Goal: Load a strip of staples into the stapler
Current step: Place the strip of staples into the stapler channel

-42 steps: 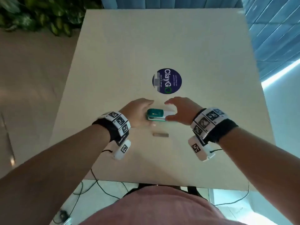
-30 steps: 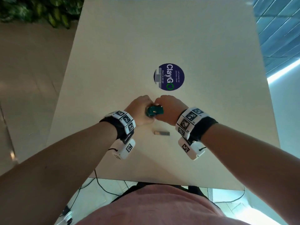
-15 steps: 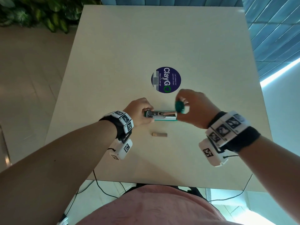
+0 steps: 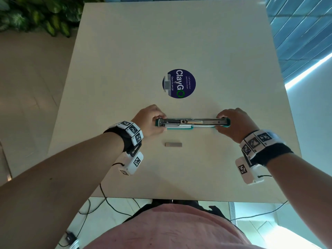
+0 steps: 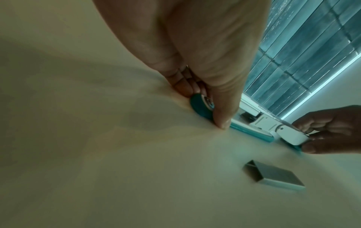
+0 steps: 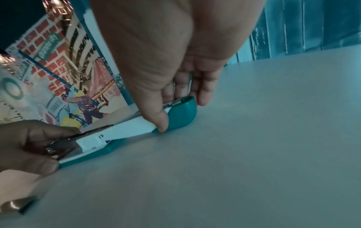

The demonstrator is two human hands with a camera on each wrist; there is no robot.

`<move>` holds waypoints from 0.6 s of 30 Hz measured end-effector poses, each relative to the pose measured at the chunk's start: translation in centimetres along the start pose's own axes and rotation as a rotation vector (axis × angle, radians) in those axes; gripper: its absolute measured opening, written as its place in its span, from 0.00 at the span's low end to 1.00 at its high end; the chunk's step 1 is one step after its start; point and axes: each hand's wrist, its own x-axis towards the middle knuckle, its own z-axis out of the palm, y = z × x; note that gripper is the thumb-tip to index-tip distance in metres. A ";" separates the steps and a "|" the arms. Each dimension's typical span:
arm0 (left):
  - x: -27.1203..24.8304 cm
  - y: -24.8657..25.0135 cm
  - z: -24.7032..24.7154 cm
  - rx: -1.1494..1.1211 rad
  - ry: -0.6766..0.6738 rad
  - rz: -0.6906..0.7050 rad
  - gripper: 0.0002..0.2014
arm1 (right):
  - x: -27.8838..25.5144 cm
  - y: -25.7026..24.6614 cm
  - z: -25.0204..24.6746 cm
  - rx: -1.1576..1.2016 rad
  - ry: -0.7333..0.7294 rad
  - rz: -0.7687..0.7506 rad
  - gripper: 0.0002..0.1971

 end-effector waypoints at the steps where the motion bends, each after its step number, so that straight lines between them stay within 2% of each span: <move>1: 0.0 0.1 -0.1 0.003 -0.003 -0.004 0.18 | 0.1 0.2 0.3 0.013 0.003 -0.004 0.11; 5: -0.3 0.4 -0.2 0.042 -0.019 0.011 0.19 | 0.2 0.6 0.5 0.037 0.002 -0.012 0.11; 8: -0.8 0.9 -0.3 0.069 0.020 0.007 0.24 | 0.3 0.8 0.7 0.045 0.004 -0.011 0.11; 10: -1.7 1.8 -0.4 0.092 0.097 0.094 0.25 | 0.4 0.8 0.7 0.048 0.006 -0.008 0.12; 12: -2.9 3.2 -0.2 0.125 0.111 0.256 0.20 | 0.5 0.9 0.7 0.050 0.001 -0.005 0.12; 14: -4.0 4.2 0.4 0.174 -0.005 0.331 0.17 | 0.4 0.8 0.7 0.066 0.005 -0.005 0.11; 18: -4.4 3.6 2.8 0.311 -0.234 0.220 0.20 | 0.3 0.6 0.5 0.095 0.002 -0.008 0.11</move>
